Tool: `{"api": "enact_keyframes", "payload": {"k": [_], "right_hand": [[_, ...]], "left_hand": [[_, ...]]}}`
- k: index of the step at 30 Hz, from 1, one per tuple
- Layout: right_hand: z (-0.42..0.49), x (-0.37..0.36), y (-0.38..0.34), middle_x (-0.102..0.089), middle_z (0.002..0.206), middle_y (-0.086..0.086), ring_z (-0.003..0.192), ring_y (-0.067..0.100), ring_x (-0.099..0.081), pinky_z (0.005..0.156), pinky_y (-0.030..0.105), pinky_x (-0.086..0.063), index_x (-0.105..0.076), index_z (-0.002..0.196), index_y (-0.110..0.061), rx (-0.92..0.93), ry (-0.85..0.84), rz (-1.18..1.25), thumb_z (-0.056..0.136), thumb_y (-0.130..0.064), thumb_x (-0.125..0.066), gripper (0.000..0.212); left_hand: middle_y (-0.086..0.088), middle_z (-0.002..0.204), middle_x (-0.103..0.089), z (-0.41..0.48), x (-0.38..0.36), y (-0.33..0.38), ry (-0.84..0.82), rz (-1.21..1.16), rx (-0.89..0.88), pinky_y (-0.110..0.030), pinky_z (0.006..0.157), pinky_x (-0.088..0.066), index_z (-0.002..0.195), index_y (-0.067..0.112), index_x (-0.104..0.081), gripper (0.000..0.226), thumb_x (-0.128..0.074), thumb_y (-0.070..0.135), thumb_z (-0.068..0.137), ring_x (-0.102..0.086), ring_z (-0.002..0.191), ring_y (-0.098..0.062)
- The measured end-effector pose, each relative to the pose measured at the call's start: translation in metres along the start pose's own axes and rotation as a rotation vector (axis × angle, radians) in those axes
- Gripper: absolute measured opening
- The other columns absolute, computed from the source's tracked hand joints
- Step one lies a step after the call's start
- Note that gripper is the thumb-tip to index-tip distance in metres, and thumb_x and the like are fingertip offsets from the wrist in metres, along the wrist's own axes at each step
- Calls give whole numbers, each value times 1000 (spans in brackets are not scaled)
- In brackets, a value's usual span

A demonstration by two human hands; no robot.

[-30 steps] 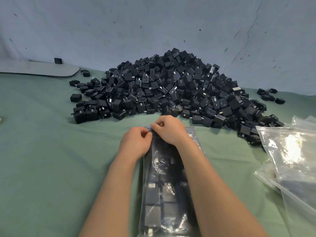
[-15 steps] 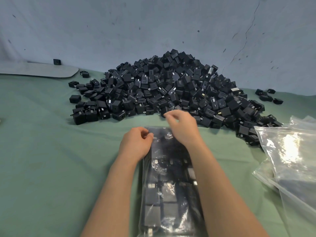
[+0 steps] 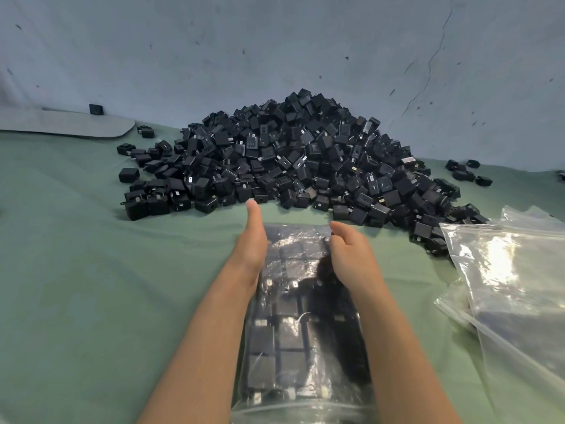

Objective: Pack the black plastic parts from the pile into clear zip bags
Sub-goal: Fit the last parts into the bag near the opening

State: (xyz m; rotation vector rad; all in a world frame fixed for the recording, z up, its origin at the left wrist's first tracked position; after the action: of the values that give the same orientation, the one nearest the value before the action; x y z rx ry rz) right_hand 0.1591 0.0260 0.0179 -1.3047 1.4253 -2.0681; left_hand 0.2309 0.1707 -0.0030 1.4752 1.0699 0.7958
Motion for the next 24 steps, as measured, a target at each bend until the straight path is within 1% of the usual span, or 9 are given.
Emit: {"api": "enact_keyframes", "payload": {"k": [3, 5, 7, 9, 12, 14, 16, 19, 24], "right_hand": [[0, 3, 0, -47, 142, -1, 126, 12, -44, 95, 18, -29, -44, 142, -14, 4, -22, 16, 98, -8, -34, 46], [-2, 10, 1, -53, 133, -3, 110, 6, -52, 88, 11, -35, -49, 138, -15, 18, -31, 6, 97, -7, -34, 44], [-6, 19, 4, -58, 125, -4, 98, 2, -55, 82, 11, -41, -55, 132, -15, 34, -15, -30, 96, -5, -36, 42], [-11, 26, 9, -62, 120, -3, 93, 4, -58, 80, 17, -42, -57, 128, -16, 30, -24, -71, 95, -6, -39, 39], [-20, 25, 13, -58, 128, 1, 111, 10, -55, 87, 22, -38, -54, 131, -21, 32, -116, -118, 93, -10, -47, 40], [-28, 20, 12, -53, 135, -3, 125, 11, -48, 92, 21, -35, -49, 135, -25, 62, -187, -153, 91, -13, -53, 46], [-34, 15, 9, -47, 140, -8, 130, 9, -42, 94, 18, -29, -45, 139, -27, 103, -229, -212, 89, -17, -59, 53], [-37, 10, 7, -41, 144, -10, 127, 7, -40, 90, 12, -25, -41, 142, -27, 137, -235, -284, 88, -21, -64, 59], [-37, 10, 3, -49, 136, -8, 113, 9, -48, 88, 16, -30, -51, 135, -24, 179, -184, -357, 90, -27, -64, 47]], "left_hand": [[-1, 158, -12, 0, 0, 0, -27, -13, -3, -36, 116, -11, 152, 16, -8, 77, -10, 66, 92, -17, 144, -15], [2, 158, -18, -3, 1, 3, -42, 83, -27, -39, 117, -16, 151, 21, -16, 71, -22, 64, 94, -23, 142, -16], [3, 156, -19, -8, 8, 11, -9, 346, -89, -38, 113, -21, 149, 21, -21, 68, -39, 55, 94, -26, 140, -17], [2, 158, -10, -14, 10, 17, -30, 646, -152, -37, 114, -19, 151, 17, -14, 77, -52, 48, 91, -18, 143, -18], [-1, 159, 9, -25, 3, 7, -159, 915, -143, -39, 119, -10, 152, 15, 2, 94, -60, 44, 87, 2, 147, -20], [-2, 158, 15, -30, 1, 0, -187, 963, -112, -38, 119, -7, 151, 16, 7, 97, -61, 42, 87, 8, 147, -21], [-2, 159, 13, -33, 1, -3, -165, 975, -123, -37, 119, -8, 151, 16, 7, 94, -60, 38, 89, 7, 147, -20], [-1, 160, 3, -37, 1, -6, -117, 912, -186, -36, 119, -11, 152, 16, -1, 84, -57, 33, 92, -2, 147, -17], [4, 158, -12, -38, 7, -7, -39, 828, -259, -27, 115, -15, 151, 17, -13, 78, -59, 33, 91, -15, 144, -13]]}}
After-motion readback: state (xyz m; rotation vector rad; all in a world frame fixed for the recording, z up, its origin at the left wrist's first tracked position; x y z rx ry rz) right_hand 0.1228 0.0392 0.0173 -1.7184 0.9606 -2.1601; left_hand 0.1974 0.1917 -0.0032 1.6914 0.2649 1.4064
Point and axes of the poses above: each hand's wrist, its own z-axis towards the middle knuckle, its own x-axis out of the back of the hand, y = z × x, the point moved 8 cm from there along z, towards the middle knuckle
